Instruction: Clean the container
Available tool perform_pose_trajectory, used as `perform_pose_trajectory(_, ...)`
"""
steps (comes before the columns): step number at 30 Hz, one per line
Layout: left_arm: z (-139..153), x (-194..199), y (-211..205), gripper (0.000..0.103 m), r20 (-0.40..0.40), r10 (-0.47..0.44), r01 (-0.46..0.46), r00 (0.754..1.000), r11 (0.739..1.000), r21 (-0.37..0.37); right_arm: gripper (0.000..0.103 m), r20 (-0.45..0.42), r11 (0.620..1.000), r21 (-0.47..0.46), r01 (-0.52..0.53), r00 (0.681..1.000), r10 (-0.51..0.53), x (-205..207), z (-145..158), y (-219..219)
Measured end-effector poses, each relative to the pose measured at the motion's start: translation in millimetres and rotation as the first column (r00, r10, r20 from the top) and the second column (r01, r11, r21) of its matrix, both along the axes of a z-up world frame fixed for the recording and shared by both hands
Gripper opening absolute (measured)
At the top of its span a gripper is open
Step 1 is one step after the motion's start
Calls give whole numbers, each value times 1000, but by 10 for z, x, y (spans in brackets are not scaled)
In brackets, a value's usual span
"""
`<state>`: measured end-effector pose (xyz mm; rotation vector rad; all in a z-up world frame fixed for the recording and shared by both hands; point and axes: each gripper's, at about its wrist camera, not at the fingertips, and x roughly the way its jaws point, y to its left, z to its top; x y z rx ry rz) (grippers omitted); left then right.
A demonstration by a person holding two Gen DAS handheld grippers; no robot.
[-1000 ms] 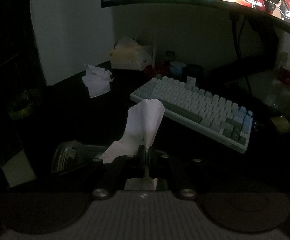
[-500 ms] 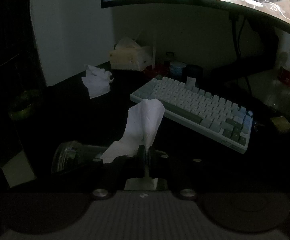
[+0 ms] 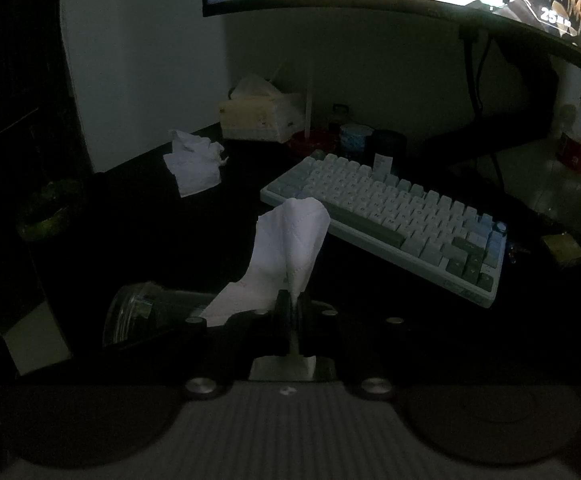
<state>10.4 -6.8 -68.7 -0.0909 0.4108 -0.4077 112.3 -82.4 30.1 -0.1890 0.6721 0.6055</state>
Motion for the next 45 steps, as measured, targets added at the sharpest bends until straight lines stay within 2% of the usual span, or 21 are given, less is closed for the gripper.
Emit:
perform_pose_trajectory(5,0,-1,-3,89,0,0,0,1000,1000,1,7,-12,1000,1,10,1000,-10,4,14,5)
perform_pose_trajectory(13,9,7,26,88,-6,-7,7,1000,1000,-7,7,6,996,6,-93,996,93,-207,52,207)
perform_pose_trajectory(19,32,32,72,88,-25,-15,14,1000,1000,-27,7,-15,1000,11,-12,1000,12,-26,8,38)
perform_pose_trajectory(25,65,99,52,88,-42,10,-10,999,1000,9,7,-26,998,-4,67,997,-67,130,-20,-94)
perform_pose_trajectory(31,84,187,86,88,-67,19,-19,998,1000,5,7,-27,995,60,-73,997,75,-26,31,118)
perform_pose_trajectory(33,88,196,101,88,-70,31,-30,997,999,14,7,-16,994,55,-96,995,97,-48,31,152)
perform_pose_trajectory(35,95,202,123,88,-73,39,-38,997,999,19,7,-10,997,40,-70,997,70,3,14,109)
perform_pose_trajectory(38,108,221,168,88,-80,52,-50,996,999,17,7,-11,999,2,42,999,-42,211,-37,-40)
perform_pose_trajectory(41,122,264,187,88,-89,60,-59,994,998,16,7,-46,993,2,115,992,-115,359,-83,-103)
perform_pose_trajectory(43,126,288,193,88,-92,65,-63,994,998,21,7,-10,996,1,91,996,-91,297,-52,-16)
perform_pose_trajectory(45,130,307,193,88,-93,68,-66,993,997,27,7,-14,999,44,5,1000,-5,202,-5,81)
